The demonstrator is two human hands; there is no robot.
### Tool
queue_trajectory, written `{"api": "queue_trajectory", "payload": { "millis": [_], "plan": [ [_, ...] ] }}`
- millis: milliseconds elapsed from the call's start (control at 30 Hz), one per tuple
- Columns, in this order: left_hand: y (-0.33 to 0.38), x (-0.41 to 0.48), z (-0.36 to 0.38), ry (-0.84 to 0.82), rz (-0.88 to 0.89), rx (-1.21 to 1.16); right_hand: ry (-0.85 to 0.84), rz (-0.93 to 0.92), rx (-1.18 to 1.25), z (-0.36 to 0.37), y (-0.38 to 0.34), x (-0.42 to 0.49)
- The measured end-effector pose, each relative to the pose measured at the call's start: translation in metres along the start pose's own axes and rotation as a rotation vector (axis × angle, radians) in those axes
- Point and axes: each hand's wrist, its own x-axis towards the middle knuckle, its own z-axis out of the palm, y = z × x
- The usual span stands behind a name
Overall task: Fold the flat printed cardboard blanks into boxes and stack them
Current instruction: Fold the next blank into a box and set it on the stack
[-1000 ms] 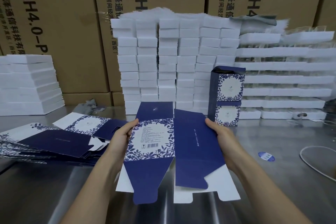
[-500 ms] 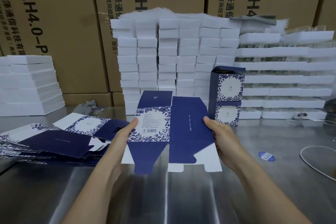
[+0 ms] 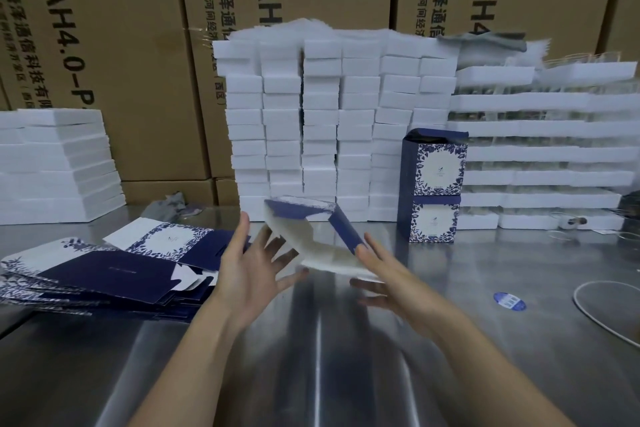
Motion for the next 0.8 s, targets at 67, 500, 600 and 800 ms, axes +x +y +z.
{"api": "queue_trajectory", "payload": {
  "millis": [67,500,600,800],
  "plan": [
    [-0.002,-0.002,0.006,-0.087,-0.025,0.074,-0.096,0.068,-0.041,0.002,0.001,-0.004],
    [-0.009,0.0,0.015,0.227,0.261,0.484,0.489,-0.392,-0.261,-0.003,-0.01,0.003],
    [-0.004,-0.003,0.021,0.233,0.27,0.402,0.506,-0.453,-0.13,0.003,-0.019,-0.001],
    [0.006,-0.004,0.023,0.135,0.077,0.131,0.281,-0.167,0.596,0.004,-0.037,-0.011]
  ]
}}
